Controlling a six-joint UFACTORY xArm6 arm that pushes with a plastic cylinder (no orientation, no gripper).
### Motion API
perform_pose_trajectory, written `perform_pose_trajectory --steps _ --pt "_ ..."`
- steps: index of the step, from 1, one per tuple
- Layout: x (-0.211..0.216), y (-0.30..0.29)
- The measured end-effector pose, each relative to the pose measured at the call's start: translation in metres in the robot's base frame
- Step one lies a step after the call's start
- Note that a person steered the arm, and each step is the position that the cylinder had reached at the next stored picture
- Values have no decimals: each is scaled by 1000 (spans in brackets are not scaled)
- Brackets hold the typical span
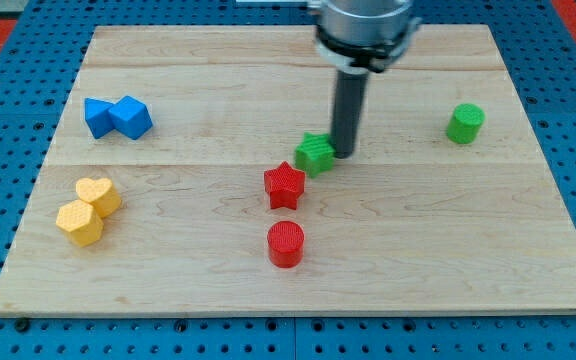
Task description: Place the green circle diagonal to the green star
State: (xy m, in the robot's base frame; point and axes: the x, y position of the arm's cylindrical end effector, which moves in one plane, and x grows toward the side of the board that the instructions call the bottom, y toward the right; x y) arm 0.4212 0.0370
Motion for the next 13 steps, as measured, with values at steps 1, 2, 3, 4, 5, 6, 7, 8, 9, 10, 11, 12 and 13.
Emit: perform_pose_trajectory --steps 1,2,3,4,5,6,7,8,9,10,11,12,13 --pt "-21 -21" --pt "-15 41" --pt "17 111" --pt "-21 212" --pt "-58 206" --pt "-58 125" --pt "-58 44" --pt "-25 125" --pt "-9 109" --pt "-31 53" --pt "-57 41" --pt "-83 24" --pt "-48 99"
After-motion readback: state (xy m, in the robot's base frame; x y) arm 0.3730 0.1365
